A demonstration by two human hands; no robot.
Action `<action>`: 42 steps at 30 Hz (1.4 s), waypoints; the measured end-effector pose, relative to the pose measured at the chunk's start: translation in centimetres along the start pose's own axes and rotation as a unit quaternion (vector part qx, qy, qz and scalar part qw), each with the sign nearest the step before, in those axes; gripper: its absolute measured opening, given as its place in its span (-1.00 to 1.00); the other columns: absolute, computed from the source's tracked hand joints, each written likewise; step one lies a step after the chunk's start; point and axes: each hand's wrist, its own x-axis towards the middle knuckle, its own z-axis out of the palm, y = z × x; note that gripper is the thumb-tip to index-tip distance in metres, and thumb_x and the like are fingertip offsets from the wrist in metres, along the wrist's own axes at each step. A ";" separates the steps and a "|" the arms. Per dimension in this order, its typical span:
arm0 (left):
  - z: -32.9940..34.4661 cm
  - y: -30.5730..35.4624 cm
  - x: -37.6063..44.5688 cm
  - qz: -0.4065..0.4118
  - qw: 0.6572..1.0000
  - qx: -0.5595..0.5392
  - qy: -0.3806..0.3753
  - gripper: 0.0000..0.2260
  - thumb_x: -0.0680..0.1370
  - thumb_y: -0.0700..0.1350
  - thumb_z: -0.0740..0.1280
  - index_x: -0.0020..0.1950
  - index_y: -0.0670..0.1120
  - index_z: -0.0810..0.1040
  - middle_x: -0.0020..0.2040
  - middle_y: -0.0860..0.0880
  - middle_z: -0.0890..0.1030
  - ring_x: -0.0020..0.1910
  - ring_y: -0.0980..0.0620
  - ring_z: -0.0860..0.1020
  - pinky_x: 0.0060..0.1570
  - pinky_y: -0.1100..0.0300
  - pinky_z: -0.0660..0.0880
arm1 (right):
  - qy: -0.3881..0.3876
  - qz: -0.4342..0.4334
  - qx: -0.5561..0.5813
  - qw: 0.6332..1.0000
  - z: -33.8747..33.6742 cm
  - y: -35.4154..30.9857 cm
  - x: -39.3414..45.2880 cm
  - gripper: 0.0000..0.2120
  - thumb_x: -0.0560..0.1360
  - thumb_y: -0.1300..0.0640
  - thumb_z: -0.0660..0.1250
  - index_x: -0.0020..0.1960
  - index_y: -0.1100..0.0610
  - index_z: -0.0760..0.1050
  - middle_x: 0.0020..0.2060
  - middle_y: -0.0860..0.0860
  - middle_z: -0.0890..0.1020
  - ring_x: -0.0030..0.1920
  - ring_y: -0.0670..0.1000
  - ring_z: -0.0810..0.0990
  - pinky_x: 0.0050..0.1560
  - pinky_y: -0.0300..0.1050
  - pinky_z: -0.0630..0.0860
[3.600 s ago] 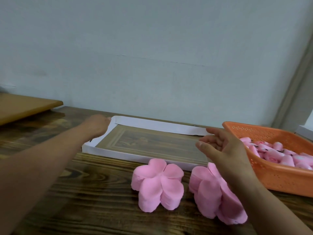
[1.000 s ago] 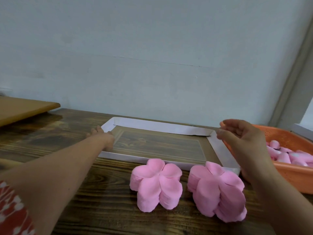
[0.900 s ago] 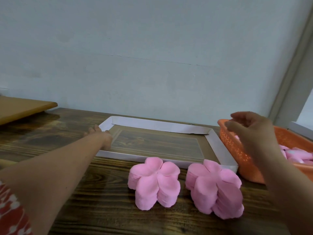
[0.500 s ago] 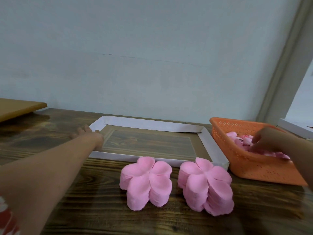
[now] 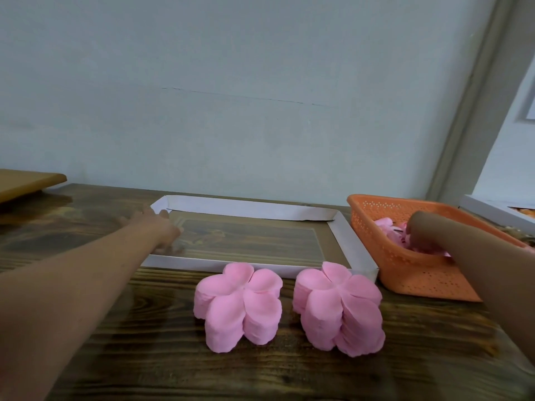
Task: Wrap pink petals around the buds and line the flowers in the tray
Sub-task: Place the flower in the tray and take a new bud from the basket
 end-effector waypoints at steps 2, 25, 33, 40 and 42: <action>-1.8 0.9 -1.5 0.041 0.997 0.009 0.072 -0.47 0.61 0.21 0.04 0.53 0.02 0.16 0.52 -0.15 0.15 0.47 -0.21 0.15 0.40 -0.22 0.16 | 0.014 0.005 0.037 0.999 -0.1 0.4 0.0 -0.76 0.47 0.03 0.33 0.09 0.07 0.60 -0.11 0.02 0.65 -0.19 -0.01 0.57 -0.14 -0.23 0.50; -3.0 5.4 -12.3 0.451 0.891 -0.054 0.012 -0.74 0.55 -0.16 0.23 0.16 0.01 0.63 0.12 0.03 0.63 0.04 0.02 0.55 0.03 0.16 0.51 | 0.307 -0.030 0.347 0.886 0.1 -1.3 -4.5 -0.67 0.53 0.17 0.11 0.24 0.07 0.50 0.00 0.14 0.60 -0.23 0.10 0.54 -0.16 -0.07 0.48; -2.5 5.1 -12.4 0.441 0.888 -0.059 0.117 -0.91 0.49 -0.11 0.31 -0.08 -0.05 0.59 -0.19 0.02 0.60 -0.20 0.00 0.48 -0.24 0.18 0.39 | 0.308 -0.040 0.359 0.880 0.5 -1.9 -5.6 -0.68 0.50 0.21 0.16 0.22 0.12 0.52 -0.15 0.18 0.65 -0.16 0.18 0.60 -0.18 -0.10 0.49; -2.2 5.2 -11.8 0.441 0.891 -0.072 0.082 -0.73 0.55 -0.08 0.30 0.25 0.03 0.56 0.01 0.03 0.62 -0.14 0.08 0.44 -0.22 0.22 0.30 | 0.316 -0.038 0.361 0.876 0.5 -2.2 -5.7 -0.69 0.51 0.19 0.17 0.21 0.11 0.53 -0.15 0.18 0.66 -0.18 0.17 0.60 -0.24 -0.14 0.44; -2.2 5.2 -11.7 0.448 0.888 -0.069 0.071 -0.75 0.56 -0.09 0.29 0.21 0.01 0.59 0.03 0.02 0.62 -0.12 0.08 0.46 -0.21 0.22 0.33 | 0.315 -0.037 0.362 0.877 0.5 -2.2 -5.7 -0.68 0.49 0.20 0.18 0.21 0.12 0.54 -0.15 0.18 0.65 -0.16 0.18 0.59 -0.22 -0.12 0.45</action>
